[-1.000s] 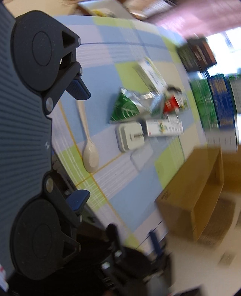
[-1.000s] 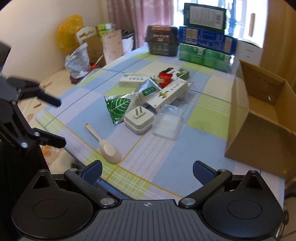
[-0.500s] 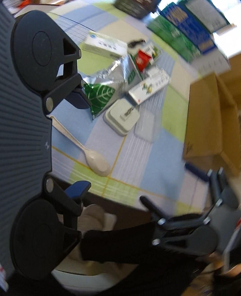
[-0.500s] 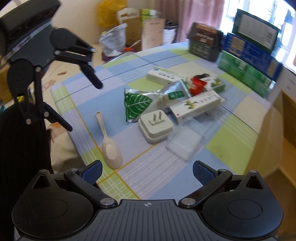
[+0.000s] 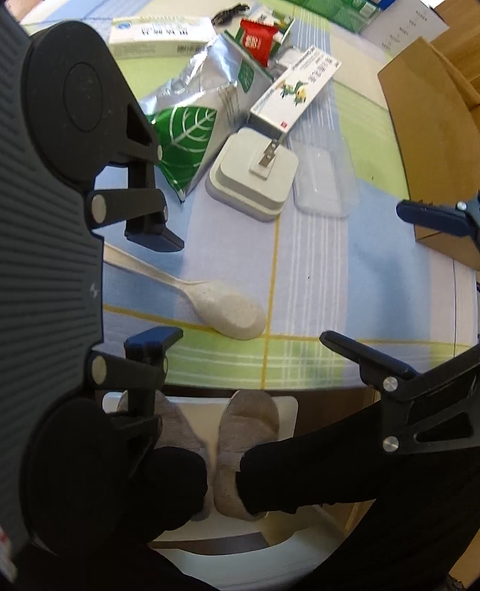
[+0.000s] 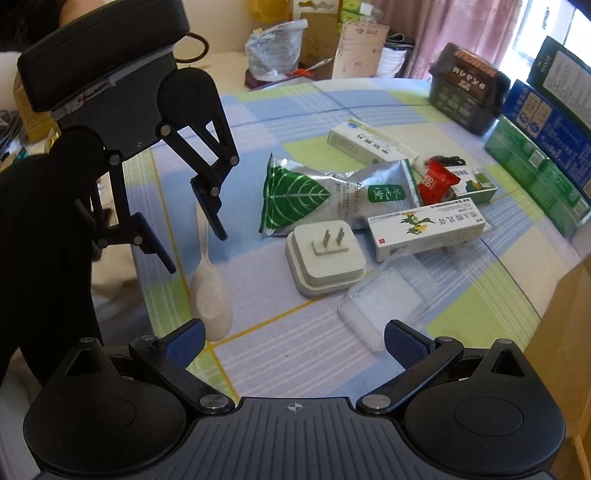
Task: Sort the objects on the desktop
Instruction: 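Grasp the white spoon handle with the left gripper while the right gripper approaches the white plug, then grasp the white plug adapter with the right gripper while the left gripper holds the spoon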
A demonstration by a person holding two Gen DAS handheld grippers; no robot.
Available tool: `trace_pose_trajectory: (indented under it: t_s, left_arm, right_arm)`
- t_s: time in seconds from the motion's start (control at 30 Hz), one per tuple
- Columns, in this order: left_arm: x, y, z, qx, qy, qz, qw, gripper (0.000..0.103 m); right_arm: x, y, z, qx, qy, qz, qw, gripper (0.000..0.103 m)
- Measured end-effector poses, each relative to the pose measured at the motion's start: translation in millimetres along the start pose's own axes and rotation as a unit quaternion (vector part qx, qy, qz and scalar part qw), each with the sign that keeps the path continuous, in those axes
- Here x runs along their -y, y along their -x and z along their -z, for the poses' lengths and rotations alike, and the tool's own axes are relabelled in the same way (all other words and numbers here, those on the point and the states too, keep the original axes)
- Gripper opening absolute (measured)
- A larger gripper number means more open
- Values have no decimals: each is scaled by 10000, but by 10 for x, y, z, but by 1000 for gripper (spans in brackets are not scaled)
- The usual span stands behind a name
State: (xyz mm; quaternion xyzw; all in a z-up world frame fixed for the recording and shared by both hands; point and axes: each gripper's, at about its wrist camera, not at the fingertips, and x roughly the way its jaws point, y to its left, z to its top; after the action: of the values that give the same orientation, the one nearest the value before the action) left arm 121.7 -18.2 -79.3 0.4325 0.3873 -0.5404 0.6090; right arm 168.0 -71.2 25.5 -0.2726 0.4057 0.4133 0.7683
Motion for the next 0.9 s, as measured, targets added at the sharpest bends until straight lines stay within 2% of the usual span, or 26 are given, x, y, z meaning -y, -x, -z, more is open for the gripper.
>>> trace_pose_trajectory:
  t_s: [0.1, 0.27, 0.47, 0.6, 0.9]
  left_arm:
    - [-55, -58, 31, 1, 4, 127, 9999, 23]
    - [-108, -106, 37, 88, -22, 228, 9997, 22]
    - [-121, -129, 44, 185, -16, 357, 9992, 7]
    - [-125, -105, 108, 216, 51, 276, 9994, 3]
    - [-120, -40, 371, 130, 429, -92, 9990, 3]
  right_arm:
    - [18, -61, -18, -44, 21, -27, 10000, 101]
    - [35, -152, -51, -108, 68, -41, 9999, 101]
    - [60, -226, -109, -124, 92, -45, 9999, 101]
    - [80, -267, -153, -114, 109, -40, 9999, 101]
    - [102, -413, -293, 6, 184, -16, 9998, 101]
